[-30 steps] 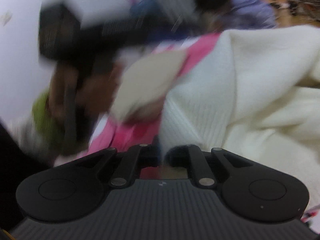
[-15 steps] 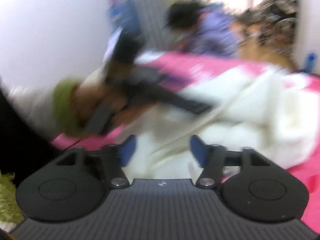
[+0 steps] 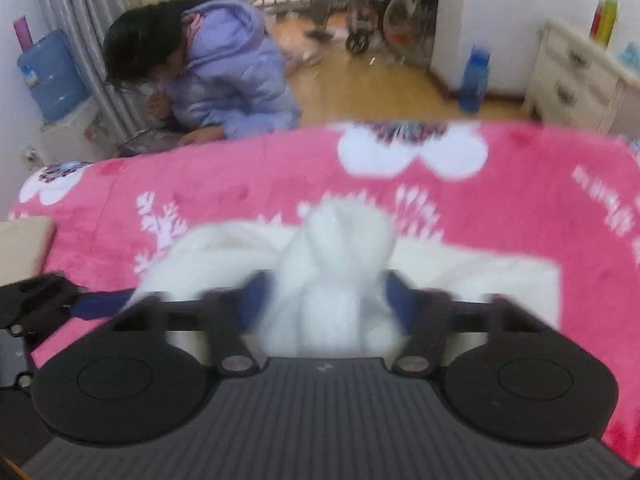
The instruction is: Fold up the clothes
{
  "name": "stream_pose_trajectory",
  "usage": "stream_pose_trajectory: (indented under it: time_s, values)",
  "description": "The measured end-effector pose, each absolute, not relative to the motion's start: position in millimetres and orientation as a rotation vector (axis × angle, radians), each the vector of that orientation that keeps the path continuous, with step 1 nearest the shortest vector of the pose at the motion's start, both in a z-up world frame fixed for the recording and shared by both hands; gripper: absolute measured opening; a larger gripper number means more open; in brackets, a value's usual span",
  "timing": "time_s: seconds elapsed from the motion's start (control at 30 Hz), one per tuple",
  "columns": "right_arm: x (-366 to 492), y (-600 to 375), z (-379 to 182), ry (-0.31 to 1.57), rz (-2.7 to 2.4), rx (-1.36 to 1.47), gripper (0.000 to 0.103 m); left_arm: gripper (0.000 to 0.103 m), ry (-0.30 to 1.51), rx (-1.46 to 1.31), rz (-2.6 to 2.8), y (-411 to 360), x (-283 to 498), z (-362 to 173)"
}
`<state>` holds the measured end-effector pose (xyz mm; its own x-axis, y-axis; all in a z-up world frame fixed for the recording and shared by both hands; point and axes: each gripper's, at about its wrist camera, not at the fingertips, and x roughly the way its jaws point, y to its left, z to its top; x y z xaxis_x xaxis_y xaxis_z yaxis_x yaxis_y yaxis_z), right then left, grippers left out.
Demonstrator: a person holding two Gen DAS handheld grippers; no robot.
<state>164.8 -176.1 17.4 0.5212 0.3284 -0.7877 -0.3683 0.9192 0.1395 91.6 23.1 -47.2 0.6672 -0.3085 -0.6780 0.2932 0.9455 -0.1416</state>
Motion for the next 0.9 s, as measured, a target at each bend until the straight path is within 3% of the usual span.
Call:
stream_pose_trajectory:
  time_s: [0.03, 0.17, 0.2, 0.33, 0.9]
  values:
    - [156.3, -177.5, 15.0, 0.929, 0.427, -0.039, 0.038, 0.061, 0.782, -0.038, -0.351, 23.5, 93.2, -50.7]
    - [131.3, -208.3, 17.9, 0.934, 0.413, -0.025, 0.027, 0.047, 0.784, -0.097, -0.357, 29.0, 93.0, -57.8]
    - [128.2, -216.4, 16.9, 0.940, 0.398, -0.017, 0.023, 0.033, 0.783, -0.107, -0.345, 31.5, 91.9, -58.0]
    - [123.1, -244.9, 5.7, 0.972, 0.311, 0.037, 0.021, 0.017, 0.784, -0.163, -0.284, 49.0, 83.3, -55.3]
    - [62.7, -339.1, -6.8, 0.997, 0.054, 0.214, 0.020, 0.012, 0.833, -0.257, -0.080, 129.4, -30.5, -15.4]
